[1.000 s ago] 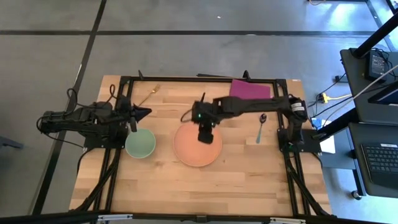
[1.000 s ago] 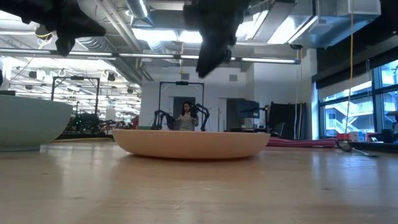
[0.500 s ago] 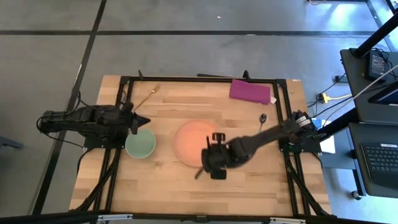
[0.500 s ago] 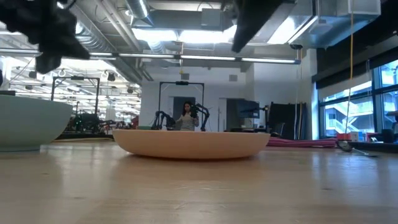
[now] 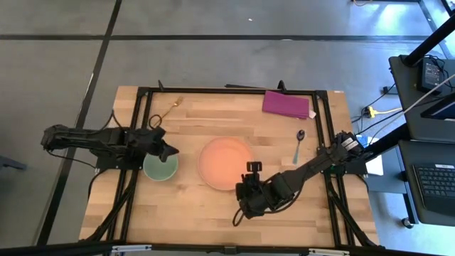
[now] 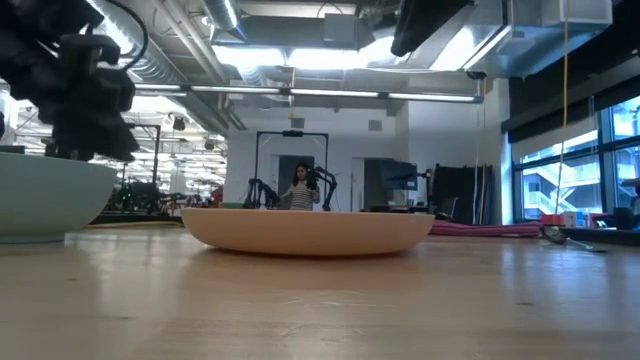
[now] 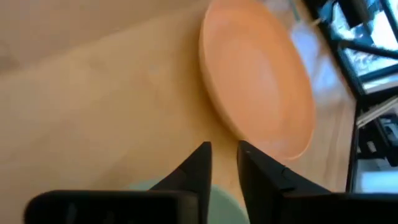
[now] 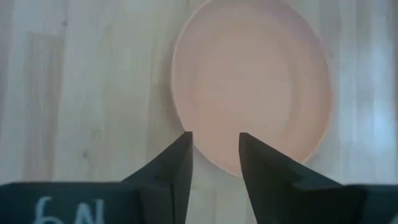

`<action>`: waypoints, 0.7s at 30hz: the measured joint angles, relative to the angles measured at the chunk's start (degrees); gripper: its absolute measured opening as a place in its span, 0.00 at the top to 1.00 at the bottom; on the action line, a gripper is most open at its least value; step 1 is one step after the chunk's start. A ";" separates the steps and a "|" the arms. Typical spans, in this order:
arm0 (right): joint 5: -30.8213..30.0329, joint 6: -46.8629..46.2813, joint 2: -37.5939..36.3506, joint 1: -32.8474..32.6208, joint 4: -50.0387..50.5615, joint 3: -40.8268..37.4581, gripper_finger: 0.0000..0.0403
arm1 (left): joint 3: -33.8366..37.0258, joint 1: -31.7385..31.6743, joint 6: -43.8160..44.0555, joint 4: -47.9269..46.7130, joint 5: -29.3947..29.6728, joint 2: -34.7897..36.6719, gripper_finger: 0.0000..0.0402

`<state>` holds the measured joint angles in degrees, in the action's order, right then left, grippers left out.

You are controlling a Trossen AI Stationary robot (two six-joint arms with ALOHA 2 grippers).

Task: Set table place
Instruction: Put the green on the orange plate

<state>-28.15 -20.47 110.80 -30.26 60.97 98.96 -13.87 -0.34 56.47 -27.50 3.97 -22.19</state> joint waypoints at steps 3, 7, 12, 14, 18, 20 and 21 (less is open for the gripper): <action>-5.94 0.88 0.00 0.14 -0.97 0.00 0.67 | 0.32 -0.02 0.01 2.76 0.05 -0.74 0.75; -7.19 1.62 0.00 1.16 -3.14 0.00 0.67 | -1.26 -0.06 -2.56 7.31 1.93 -0.71 0.69; -4.48 5.62 0.00 1.74 -8.43 0.00 0.67 | -6.21 -0.06 -12.06 9.11 1.84 -0.69 0.68; -3.67 7.27 0.00 1.89 -10.11 0.00 0.67 | -8.48 -0.05 -15.24 8.35 -0.61 -0.69 0.69; -3.18 8.07 0.00 2.63 -12.02 0.00 0.67 | -14.40 0.60 -19.52 2.82 -7.08 -0.69 0.71; -3.23 7.28 0.00 3.26 -11.95 0.00 0.67 | -17.52 1.38 -20.60 -1.15 -7.86 -1.12 0.72; -3.22 7.06 0.00 3.60 -11.95 0.00 0.67 | -19.16 1.82 -21.17 -3.14 -7.95 -1.60 0.72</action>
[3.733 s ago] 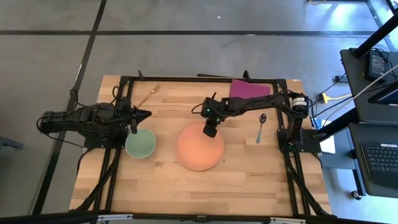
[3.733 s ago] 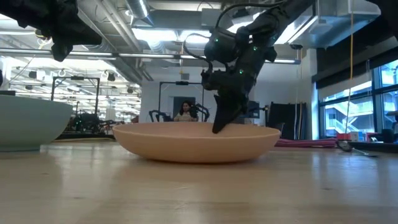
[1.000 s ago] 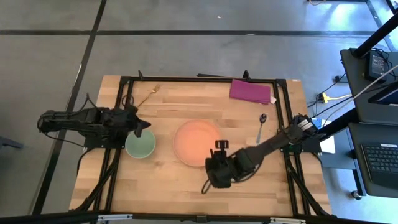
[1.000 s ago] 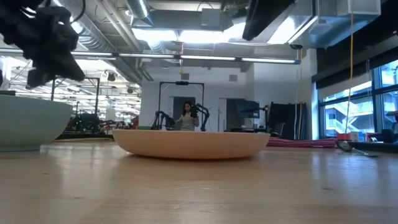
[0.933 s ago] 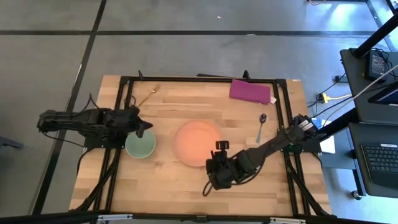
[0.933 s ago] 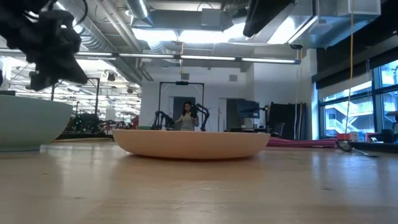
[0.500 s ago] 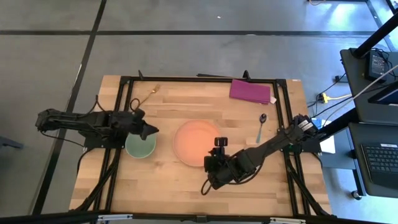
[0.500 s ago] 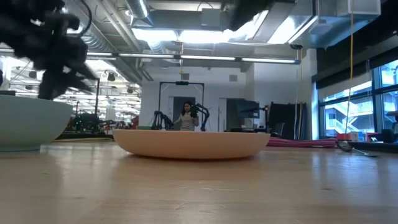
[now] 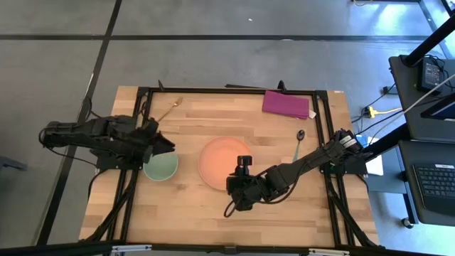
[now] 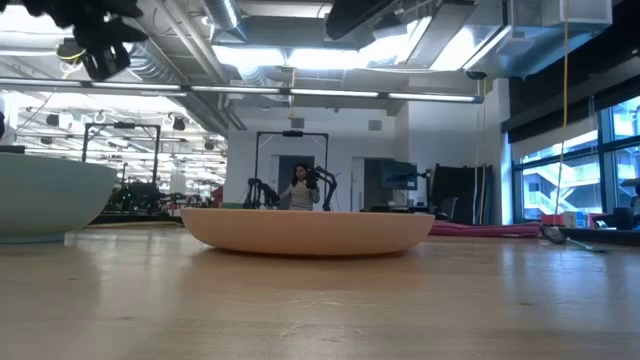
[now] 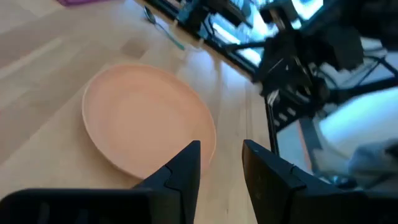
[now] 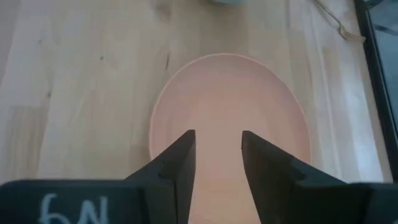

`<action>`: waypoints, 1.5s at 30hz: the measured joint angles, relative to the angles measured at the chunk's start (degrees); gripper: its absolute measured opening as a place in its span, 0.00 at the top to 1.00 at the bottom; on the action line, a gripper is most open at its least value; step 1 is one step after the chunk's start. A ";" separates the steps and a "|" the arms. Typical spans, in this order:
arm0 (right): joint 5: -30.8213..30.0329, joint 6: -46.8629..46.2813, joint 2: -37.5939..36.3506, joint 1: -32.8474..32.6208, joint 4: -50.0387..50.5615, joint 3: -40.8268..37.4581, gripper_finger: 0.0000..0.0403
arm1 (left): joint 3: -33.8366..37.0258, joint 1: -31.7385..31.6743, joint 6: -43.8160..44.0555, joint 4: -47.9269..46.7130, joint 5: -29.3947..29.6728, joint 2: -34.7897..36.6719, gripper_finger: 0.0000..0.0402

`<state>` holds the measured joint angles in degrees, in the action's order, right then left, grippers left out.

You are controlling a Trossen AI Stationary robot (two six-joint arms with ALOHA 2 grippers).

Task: Set table place
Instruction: Put the green on the orange plate

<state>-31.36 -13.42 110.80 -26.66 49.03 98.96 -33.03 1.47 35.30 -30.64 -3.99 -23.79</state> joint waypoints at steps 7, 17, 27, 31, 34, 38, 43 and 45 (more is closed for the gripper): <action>-0.03 -2.50 0.00 3.46 -0.01 0.00 0.67 | -9.22 4.33 1.81 -15.30 0.05 -3.49 0.74; -0.01 -2.55 0.00 6.85 0.29 0.00 0.67 | -9.47 13.62 5.07 -20.76 1.70 -18.21 0.75; 0.04 -2.57 0.00 7.00 0.71 0.00 0.68 | -9.47 19.17 21.26 -20.68 6.26 -30.56 0.75; 0.05 -2.73 0.00 6.98 0.71 0.00 0.68 | -9.47 20.21 21.73 -20.64 6.12 -33.52 0.75; 0.08 -2.86 0.00 6.98 0.69 0.00 0.68 | -9.47 20.99 24.29 -20.65 6.27 -35.52 0.75; 0.08 -2.83 0.00 6.98 0.66 0.00 0.68 | -9.47 21.03 27.12 -20.73 6.99 -37.82 0.75; 0.10 -2.77 0.02 6.98 0.62 0.00 0.68 | -9.45 21.03 27.37 -20.66 7.25 -40.09 0.75; 0.10 -2.75 0.02 6.98 0.62 0.00 0.68 | -9.45 21.03 27.38 -20.65 7.28 -40.64 0.75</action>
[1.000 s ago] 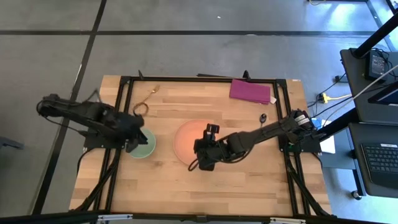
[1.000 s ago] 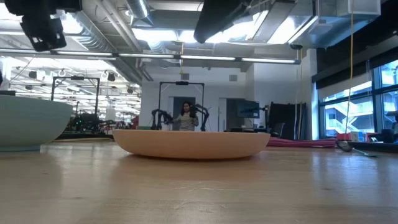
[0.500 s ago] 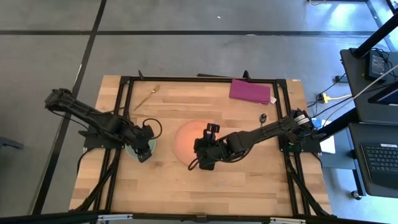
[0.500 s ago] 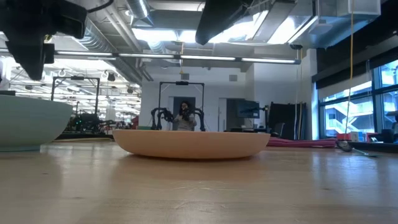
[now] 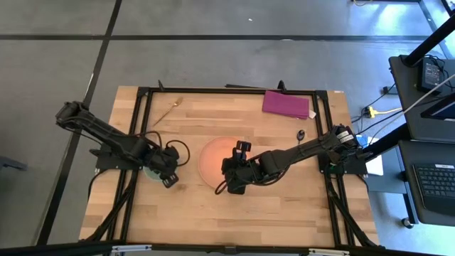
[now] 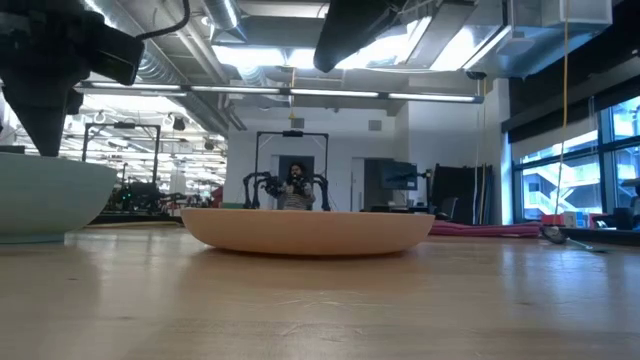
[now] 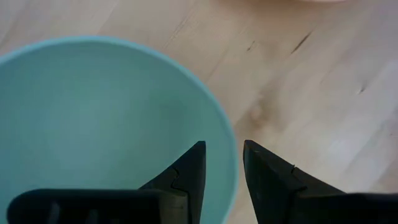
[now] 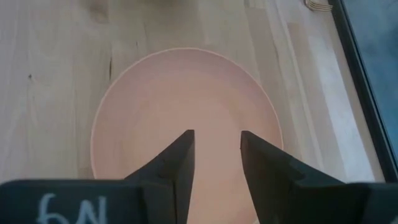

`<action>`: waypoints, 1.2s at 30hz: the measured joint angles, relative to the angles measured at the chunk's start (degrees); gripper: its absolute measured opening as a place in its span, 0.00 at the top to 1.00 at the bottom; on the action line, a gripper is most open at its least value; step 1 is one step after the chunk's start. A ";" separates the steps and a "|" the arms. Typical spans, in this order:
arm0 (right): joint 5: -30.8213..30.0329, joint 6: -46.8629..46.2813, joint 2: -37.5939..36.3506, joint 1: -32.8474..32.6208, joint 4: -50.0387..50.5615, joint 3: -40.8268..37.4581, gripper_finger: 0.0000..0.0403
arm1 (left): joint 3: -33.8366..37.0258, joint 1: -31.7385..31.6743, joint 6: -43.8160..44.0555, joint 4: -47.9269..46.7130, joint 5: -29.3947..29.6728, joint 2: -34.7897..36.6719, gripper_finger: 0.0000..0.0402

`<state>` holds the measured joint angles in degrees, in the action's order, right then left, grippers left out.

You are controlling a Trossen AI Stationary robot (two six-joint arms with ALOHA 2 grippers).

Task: Set table place
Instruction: Put the green on the orange plate

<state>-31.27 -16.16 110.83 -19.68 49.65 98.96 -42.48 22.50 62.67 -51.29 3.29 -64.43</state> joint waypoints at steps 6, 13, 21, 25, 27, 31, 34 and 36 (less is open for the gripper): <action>0.00 0.28 0.00 0.00 0.00 0.00 0.68 | 0.02 0.00 0.41 0.95 0.02 -1.62 0.75; 0.00 1.16 0.00 0.02 -0.09 0.00 0.67 | 0.02 0.00 1.91 1.49 0.03 -5.07 0.75; -0.02 1.30 0.00 0.01 -0.12 0.00 0.67 | 0.02 -0.02 0.27 1.21 0.92 -9.50 0.80; 0.04 -2.60 0.00 0.00 -0.22 0.00 0.67 | 0.02 -0.02 -0.02 1.25 0.90 -10.98 0.89; 0.01 -4.62 0.00 0.00 0.07 0.00 0.67 | -0.05 0.00 -0.38 0.92 1.47 -11.28 0.95; -0.42 -6.11 0.02 0.01 0.11 0.00 0.67 | -0.11 -0.03 -0.37 0.64 1.77 -11.16 0.97; -0.46 -6.12 0.02 0.00 0.13 0.00 0.67 | -0.07 0.02 -0.42 0.52 1.67 -10.94 0.97; -0.50 -6.46 0.02 0.02 0.13 0.00 0.67 | -0.49 0.02 -0.42 -0.26 1.70 -10.79 0.98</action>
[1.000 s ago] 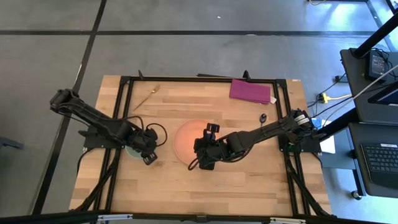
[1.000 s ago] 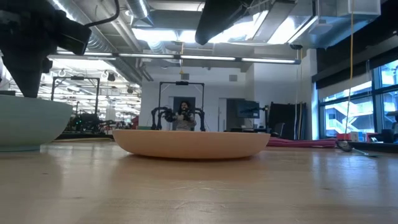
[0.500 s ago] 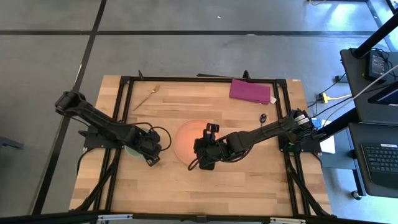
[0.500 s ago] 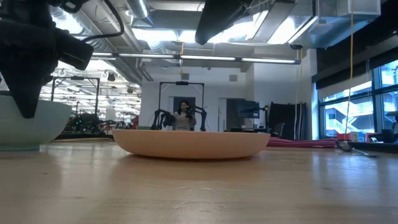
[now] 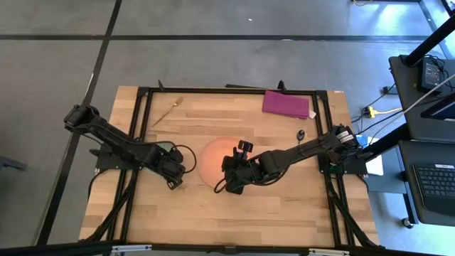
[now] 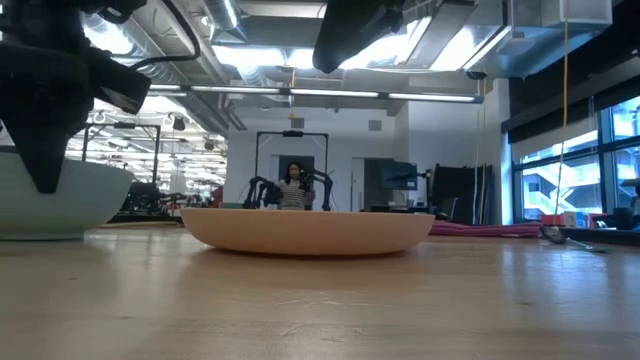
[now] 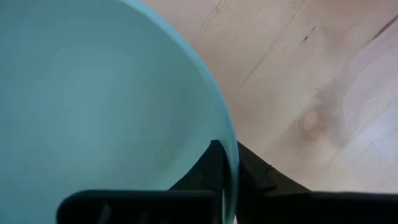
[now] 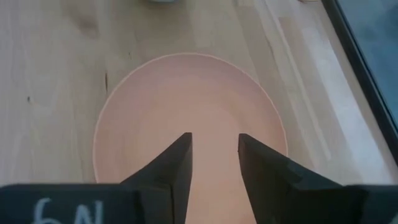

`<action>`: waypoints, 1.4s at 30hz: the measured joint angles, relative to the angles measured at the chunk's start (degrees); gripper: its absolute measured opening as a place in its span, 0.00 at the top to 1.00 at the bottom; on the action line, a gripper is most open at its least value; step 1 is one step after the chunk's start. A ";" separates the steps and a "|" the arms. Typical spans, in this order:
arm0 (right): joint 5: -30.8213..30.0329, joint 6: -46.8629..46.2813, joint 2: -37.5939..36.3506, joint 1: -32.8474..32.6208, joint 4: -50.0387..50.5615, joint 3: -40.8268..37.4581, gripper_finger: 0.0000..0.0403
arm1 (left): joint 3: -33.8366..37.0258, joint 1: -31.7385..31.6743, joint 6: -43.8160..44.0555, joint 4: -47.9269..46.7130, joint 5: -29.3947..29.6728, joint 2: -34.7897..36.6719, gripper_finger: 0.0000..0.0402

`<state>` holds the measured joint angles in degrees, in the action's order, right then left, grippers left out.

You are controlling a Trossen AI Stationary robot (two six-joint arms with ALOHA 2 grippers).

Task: Set table place
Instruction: Put the green on the orange plate

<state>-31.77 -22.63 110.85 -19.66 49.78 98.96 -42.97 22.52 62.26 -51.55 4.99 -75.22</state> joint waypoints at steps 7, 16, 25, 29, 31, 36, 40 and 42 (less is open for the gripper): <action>0.52 0.50 -0.80 1.36 0.96 0.00 0.67 | -6.70 0.02 -0.82 -4.04 -1.14 -0.06 0.99; 1.53 1.87 -5.44 3.71 2.93 0.06 0.67 | -17.90 -0.67 -7.72 -5.28 5.51 -0.04 0.99; 4.41 -0.91 -9.57 3.69 10.03 0.07 0.67 | -25.87 -5.91 -17.47 -5.12 8.90 -2.97 0.99; 4.52 -1.37 -10.42 3.69 13.29 0.07 0.67 | -29.54 -8.85 -22.69 -4.39 8.89 -6.45 0.99; 4.77 -1.22 -11.05 3.46 13.45 0.07 0.67 | -31.62 -10.06 -25.23 -4.52 8.91 -8.61 0.99; 10.41 3.19 -12.97 2.43 13.54 0.05 0.67 | -37.00 -12.32 -29.90 -4.24 7.27 -14.79 0.99; 12.22 6.46 -16.06 2.03 13.63 0.04 0.68 | -40.67 -13.44 -32.32 -4.16 6.61 -18.74 0.99; 12.09 7.20 -18.13 2.16 14.44 0.02 0.68 | -42.06 -13.89 -32.85 -4.13 5.92 -20.06 0.99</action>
<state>-19.68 -15.43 92.72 -17.50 64.22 98.98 -85.03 8.64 29.41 -55.68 10.91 -95.28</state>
